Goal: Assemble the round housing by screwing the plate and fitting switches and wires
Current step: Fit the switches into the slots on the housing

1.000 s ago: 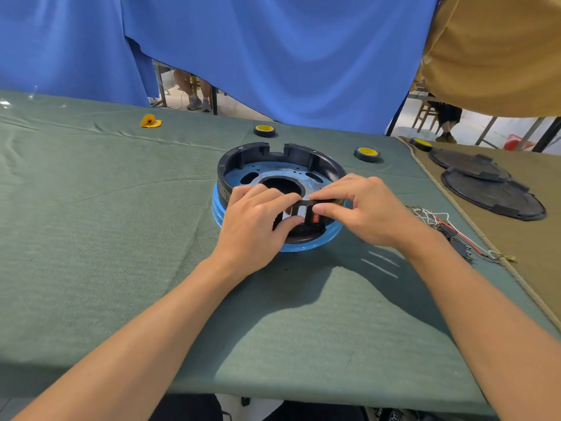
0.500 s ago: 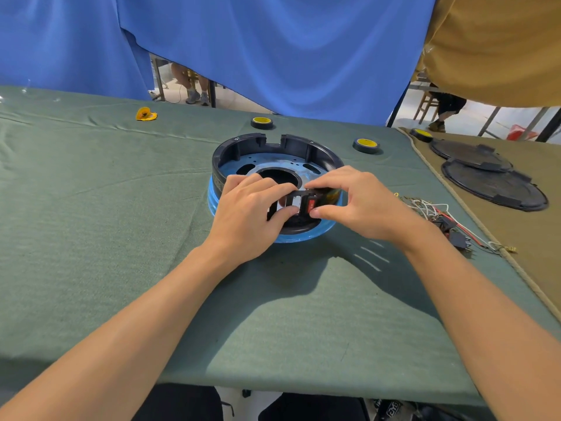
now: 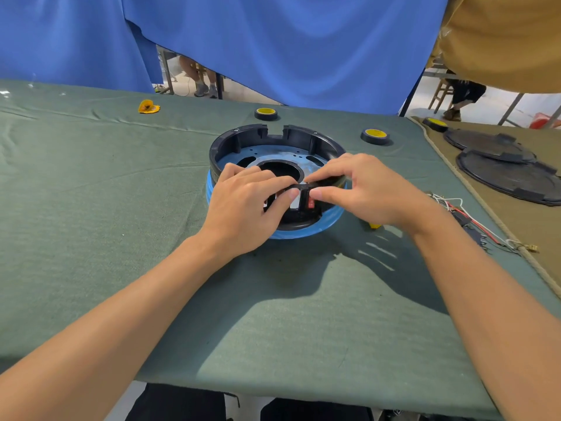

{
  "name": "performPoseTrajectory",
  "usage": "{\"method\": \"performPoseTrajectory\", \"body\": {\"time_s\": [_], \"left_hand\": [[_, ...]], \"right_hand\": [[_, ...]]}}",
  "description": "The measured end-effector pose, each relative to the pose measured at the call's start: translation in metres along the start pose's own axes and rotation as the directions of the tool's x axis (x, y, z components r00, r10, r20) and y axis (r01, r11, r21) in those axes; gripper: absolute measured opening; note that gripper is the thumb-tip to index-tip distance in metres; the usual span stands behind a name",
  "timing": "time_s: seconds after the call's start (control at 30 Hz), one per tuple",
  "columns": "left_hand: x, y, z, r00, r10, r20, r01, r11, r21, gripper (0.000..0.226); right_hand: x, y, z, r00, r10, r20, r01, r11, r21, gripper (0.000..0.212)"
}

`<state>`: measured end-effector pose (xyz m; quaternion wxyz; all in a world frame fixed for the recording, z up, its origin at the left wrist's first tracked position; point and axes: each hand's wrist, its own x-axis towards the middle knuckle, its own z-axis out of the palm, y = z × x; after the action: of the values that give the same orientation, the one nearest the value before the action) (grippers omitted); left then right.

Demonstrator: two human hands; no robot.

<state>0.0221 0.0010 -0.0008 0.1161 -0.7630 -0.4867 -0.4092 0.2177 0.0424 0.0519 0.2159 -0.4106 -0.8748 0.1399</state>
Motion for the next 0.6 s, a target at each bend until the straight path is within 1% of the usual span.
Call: {"method": "performPoseTrajectory", "body": {"time_s": [0.13, 0.27, 0.33, 0.43, 0.5, 0.6], "left_hand": [[0.001, 0.001, 0.000, 1.000, -0.011, -0.002, 0.011, 1.000, 0.006, 0.022], [0.005, 0.002, -0.003, 1.000, -0.021, 0.014, 0.022, 1.000, -0.007, 0.021], [0.011, 0.005, -0.006, 0.998, -0.053, 0.026, 0.054, 0.998, -0.032, 0.022], [0.023, 0.013, -0.015, 0.992, -0.111, 0.053, 0.115, 0.991, -0.074, 0.028], [0.034, 0.016, -0.026, 0.983, -0.157, 0.092, 0.168, 0.976, -0.139, 0.032], [0.049, 0.017, -0.042, 0.958, -0.219, 0.185, 0.261, 0.932, -0.251, 0.034]], "right_hand": [[0.002, 0.003, 0.000, 0.999, -0.029, 0.022, 0.029, 1.000, -0.006, 0.022], [-0.002, 0.007, 0.006, 0.999, -0.027, -0.027, 0.029, 0.998, 0.064, 0.021], [-0.004, 0.008, 0.009, 0.996, -0.015, -0.083, 0.024, 0.993, 0.113, 0.023], [-0.007, 0.009, 0.008, 0.979, 0.033, -0.203, 0.021, 0.966, 0.256, 0.025], [-0.009, 0.010, 0.006, 0.952, 0.057, -0.299, 0.041, 0.949, 0.312, 0.026], [-0.010, 0.009, 0.006, 0.918, 0.063, -0.391, 0.094, 0.924, 0.371, 0.024]]}}
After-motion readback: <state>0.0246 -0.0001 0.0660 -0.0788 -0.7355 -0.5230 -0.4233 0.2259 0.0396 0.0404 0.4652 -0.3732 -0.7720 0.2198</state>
